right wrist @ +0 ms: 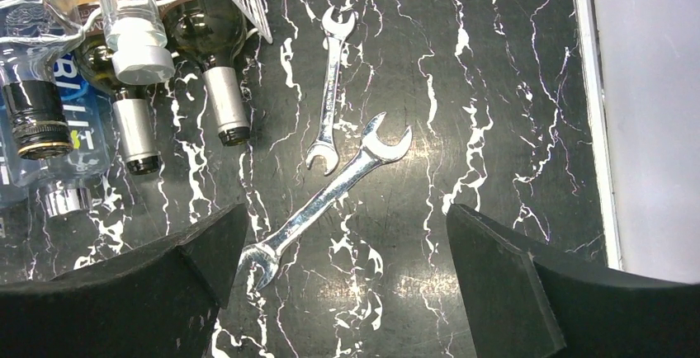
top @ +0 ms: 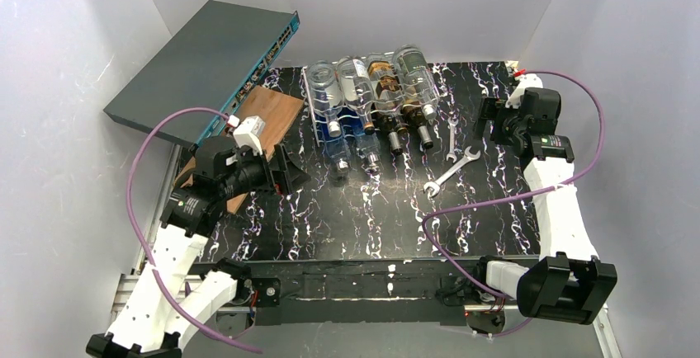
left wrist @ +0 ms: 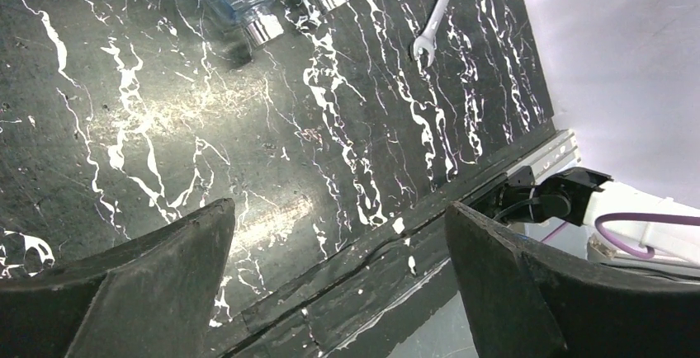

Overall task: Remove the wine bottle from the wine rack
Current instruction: Pick up the wine bottle from the wine rack.

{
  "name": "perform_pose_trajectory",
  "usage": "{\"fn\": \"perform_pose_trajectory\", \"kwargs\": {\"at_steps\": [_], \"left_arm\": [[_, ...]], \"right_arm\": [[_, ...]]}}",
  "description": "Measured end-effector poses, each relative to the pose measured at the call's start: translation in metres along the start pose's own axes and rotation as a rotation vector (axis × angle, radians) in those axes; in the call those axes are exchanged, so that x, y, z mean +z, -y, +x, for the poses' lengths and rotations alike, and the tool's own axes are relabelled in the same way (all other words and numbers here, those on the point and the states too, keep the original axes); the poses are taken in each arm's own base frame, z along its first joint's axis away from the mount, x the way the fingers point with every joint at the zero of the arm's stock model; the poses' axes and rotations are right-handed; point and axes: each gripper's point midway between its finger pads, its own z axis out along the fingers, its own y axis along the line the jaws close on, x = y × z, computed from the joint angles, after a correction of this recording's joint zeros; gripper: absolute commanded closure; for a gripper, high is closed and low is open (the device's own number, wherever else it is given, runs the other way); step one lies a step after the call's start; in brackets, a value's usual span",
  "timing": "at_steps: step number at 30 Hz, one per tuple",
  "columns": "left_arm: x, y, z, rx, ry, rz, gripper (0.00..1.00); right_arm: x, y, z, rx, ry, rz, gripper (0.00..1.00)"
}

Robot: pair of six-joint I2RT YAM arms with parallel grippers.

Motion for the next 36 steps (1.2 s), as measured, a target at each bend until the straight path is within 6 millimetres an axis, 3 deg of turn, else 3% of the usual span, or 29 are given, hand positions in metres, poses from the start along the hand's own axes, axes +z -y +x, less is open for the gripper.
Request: {"fn": "perform_pose_trajectory", "kwargs": {"at_steps": [11, 16, 27, 36], "left_arm": [[-0.023, 0.009, 0.004, -0.021, 0.044, 0.019, 0.02], [-0.030, 0.010, 0.006, -0.009, 0.063, 0.017, 0.02], [-0.010, 0.000, 0.015, -0.080, 0.029, 0.011, 0.02], [-0.009, 0.001, 0.021, -0.124, 0.031, 0.025, 0.02]], "right_arm": [[-0.008, -0.008, -0.006, 0.000, 0.028, -0.040, 0.00], [-0.015, -0.026, -0.005, -0.102, 0.049, -0.160, 0.00], [-0.031, -0.055, 0.033, -0.347, -0.052, -0.413, 0.00], [-0.041, -0.079, 0.038, -0.353, -0.044, -0.578, 0.00]]}}
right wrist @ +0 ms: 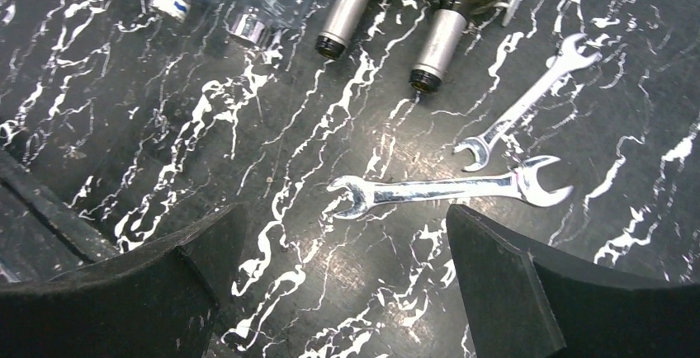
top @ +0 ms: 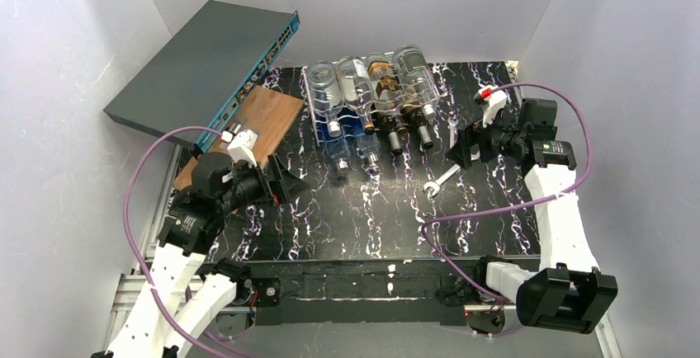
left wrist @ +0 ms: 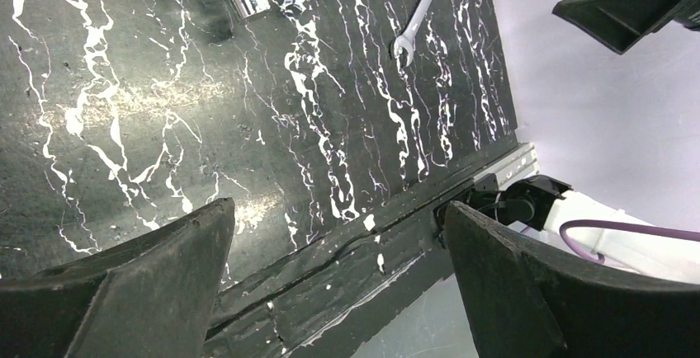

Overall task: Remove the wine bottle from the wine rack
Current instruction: Pick up the wine bottle from the wine rack.

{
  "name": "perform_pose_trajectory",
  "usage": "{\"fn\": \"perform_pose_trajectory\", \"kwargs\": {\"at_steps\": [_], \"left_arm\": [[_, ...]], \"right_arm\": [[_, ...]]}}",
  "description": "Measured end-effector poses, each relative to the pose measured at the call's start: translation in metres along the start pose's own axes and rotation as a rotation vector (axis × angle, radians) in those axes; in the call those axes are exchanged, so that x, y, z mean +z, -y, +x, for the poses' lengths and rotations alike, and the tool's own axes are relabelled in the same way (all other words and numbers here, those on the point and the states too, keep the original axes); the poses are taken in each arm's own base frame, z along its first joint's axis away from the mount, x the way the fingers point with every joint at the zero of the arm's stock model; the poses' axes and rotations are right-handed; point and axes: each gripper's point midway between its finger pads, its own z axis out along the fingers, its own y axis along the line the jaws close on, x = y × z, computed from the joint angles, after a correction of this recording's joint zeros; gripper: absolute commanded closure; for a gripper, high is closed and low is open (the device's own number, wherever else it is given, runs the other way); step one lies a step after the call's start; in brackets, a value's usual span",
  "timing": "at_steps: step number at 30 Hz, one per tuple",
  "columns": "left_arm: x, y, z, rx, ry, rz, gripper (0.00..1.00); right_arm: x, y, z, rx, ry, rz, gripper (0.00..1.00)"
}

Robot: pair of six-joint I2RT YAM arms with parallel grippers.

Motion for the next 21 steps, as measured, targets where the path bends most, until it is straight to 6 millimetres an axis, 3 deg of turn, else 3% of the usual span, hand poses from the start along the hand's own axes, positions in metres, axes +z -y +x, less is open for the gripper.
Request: {"fn": "perform_pose_trajectory", "kwargs": {"at_steps": [13, 17, 21], "left_arm": [[0.003, -0.002, 0.012, -0.070, 0.005, 0.028, 0.02], [0.000, -0.002, 0.017, -0.072, 0.010, 0.039, 0.02], [-0.002, -0.001, 0.016, -0.071, 0.019, 0.046, 0.02]], "right_arm": [[0.034, -0.013, 0.003, 0.081, -0.068, -0.132, 0.00], [0.055, -0.010, -0.011, 0.070, -0.093, -0.091, 0.00], [0.072, 0.008, -0.031, 0.089, -0.070, 0.008, 0.00]]}}
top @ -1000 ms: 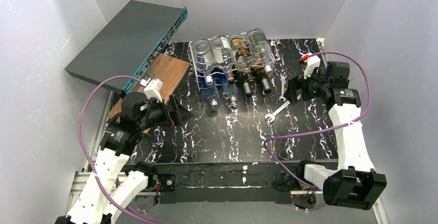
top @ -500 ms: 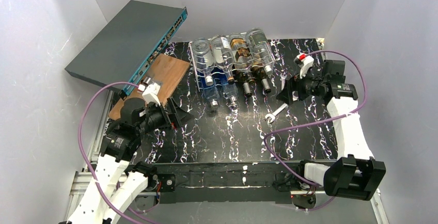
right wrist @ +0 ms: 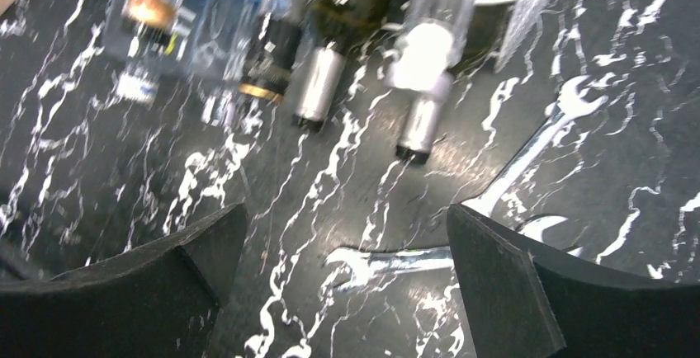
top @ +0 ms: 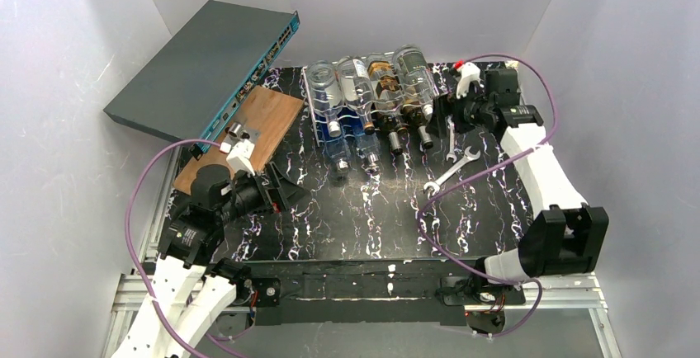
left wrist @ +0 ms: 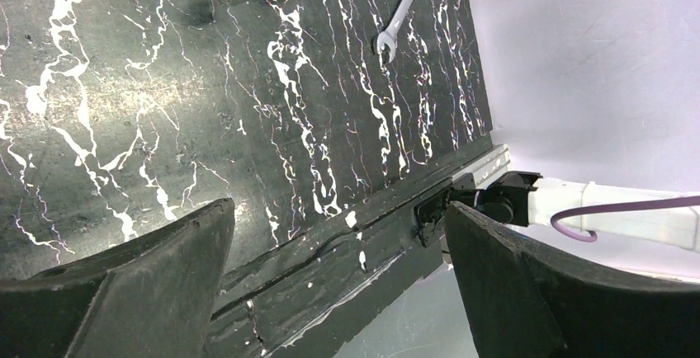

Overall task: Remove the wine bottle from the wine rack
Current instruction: Pick up the wine bottle from the wine rack.

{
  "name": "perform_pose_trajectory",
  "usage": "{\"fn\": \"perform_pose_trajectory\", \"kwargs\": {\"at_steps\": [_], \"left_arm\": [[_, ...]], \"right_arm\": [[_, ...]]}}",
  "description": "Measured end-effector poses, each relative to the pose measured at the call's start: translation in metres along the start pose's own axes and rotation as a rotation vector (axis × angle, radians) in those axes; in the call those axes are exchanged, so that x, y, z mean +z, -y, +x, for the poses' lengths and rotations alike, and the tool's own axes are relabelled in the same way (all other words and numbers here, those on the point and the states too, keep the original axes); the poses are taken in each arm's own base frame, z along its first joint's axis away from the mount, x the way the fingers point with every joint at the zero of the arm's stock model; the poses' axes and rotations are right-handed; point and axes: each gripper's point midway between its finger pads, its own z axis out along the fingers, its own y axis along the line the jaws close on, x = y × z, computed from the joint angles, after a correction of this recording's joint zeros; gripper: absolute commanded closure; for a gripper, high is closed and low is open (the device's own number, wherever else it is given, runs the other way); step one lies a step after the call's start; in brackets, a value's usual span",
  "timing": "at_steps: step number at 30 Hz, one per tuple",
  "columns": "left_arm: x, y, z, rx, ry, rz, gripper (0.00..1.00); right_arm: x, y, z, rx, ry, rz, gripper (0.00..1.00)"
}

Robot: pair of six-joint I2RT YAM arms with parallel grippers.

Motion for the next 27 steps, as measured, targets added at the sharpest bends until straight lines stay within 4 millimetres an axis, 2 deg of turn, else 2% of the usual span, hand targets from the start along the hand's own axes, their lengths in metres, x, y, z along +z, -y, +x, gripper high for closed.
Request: {"fn": "perform_pose_trajectory", "kwargs": {"at_steps": [6, 8, 13, 21, 27], "left_arm": [[0.001, -0.005, 0.005, -0.008, -0.004, -0.006, 0.02], [0.002, -0.009, 0.010, -0.017, -0.008, -0.013, 0.02], [0.001, -0.013, 0.013, -0.029, -0.006, -0.021, 0.02], [0.002, -0.014, 0.012, -0.033, 0.001, -0.028, 0.02], [-0.001, -0.014, 0.013, -0.032, 0.009, -0.027, 0.02]], "right_arm": [[0.030, 0.025, -0.028, 0.041, 0.020, 0.102, 0.00], [0.043, 0.032, -0.034, 0.051, 0.021, 0.124, 0.05], [0.064, 0.042, -0.036, 0.083, 0.019, 0.160, 0.10], [0.084, 0.050, -0.043, 0.101, 0.045, 0.197, 0.22], [0.100, 0.056, -0.040, 0.116, 0.045, 0.219, 0.26]]}}
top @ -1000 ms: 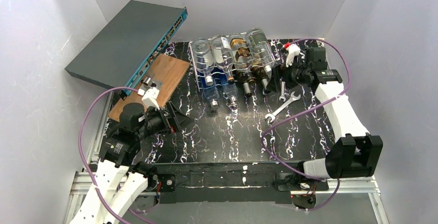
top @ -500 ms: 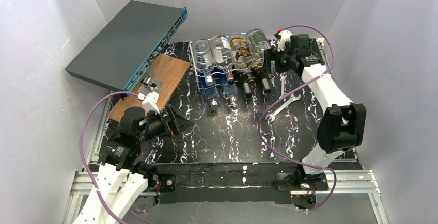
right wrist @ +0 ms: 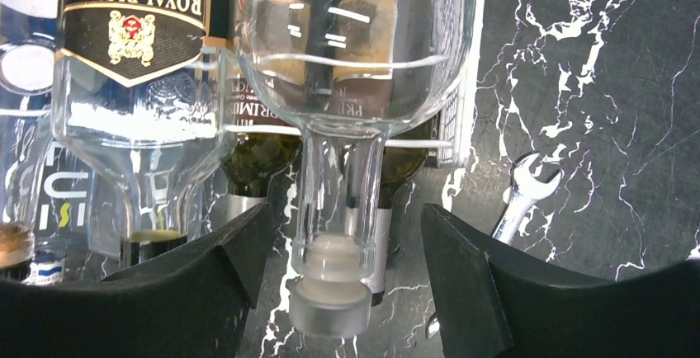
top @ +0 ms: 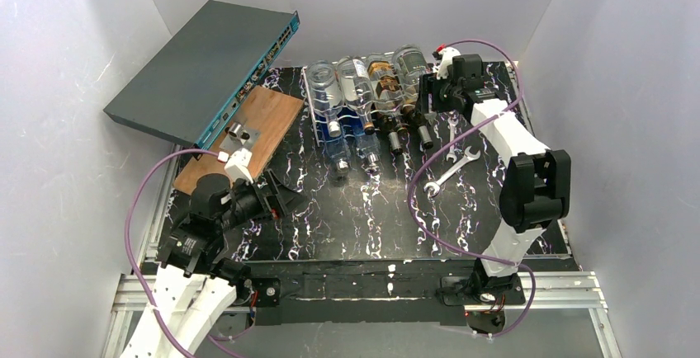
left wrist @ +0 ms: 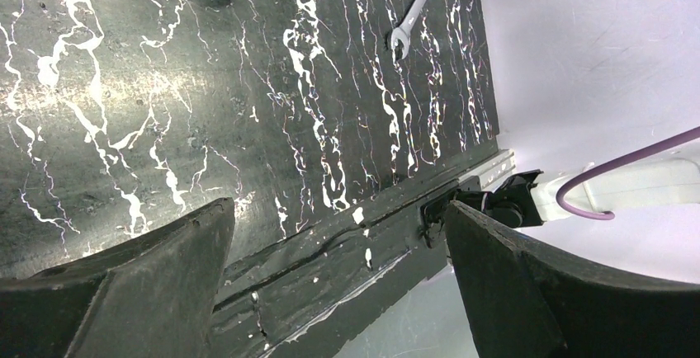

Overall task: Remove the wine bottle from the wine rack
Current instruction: Pick up the wine bottle from the wine rack.

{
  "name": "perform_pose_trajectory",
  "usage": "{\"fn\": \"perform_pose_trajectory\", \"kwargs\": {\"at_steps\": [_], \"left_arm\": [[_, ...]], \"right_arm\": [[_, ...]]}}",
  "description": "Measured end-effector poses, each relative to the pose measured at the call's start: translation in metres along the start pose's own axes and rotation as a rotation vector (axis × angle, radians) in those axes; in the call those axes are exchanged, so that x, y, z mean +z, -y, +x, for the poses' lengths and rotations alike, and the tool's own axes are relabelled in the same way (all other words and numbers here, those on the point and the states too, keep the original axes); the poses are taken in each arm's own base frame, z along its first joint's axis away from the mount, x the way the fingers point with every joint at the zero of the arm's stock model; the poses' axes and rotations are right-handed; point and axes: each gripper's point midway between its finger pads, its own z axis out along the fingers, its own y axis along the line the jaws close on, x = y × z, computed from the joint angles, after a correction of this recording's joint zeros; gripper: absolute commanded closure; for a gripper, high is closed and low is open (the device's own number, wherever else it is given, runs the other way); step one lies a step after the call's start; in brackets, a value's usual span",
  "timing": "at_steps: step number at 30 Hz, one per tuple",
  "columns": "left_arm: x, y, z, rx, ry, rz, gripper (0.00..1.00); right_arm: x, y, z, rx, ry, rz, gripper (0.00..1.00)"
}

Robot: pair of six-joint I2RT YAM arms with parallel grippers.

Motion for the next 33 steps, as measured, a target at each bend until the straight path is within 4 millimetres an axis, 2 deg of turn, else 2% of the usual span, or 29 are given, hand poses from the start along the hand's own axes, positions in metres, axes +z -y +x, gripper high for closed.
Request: {"fn": "perform_pose_trajectory", "kwargs": {"at_steps": [10, 23, 33], "left_arm": [[-0.003, -0.001, 0.001, 0.002, 0.008, -0.001, 0.02], [0.001, -0.010, 0.009, -0.011, -0.015, -0.022, 0.02], [0.001, -0.010, 0.010, -0.011, -0.014, -0.021, 0.02]], "right_arm": [[0.017, -0.002, 0.004, 0.000, -0.001, 0.025, 0.30], [0.020, -0.002, 0.002, 0.016, 0.005, 0.044, 0.36], [0.032, -0.002, 0.008, 0.061, -0.008, 0.041, 0.38]]}}
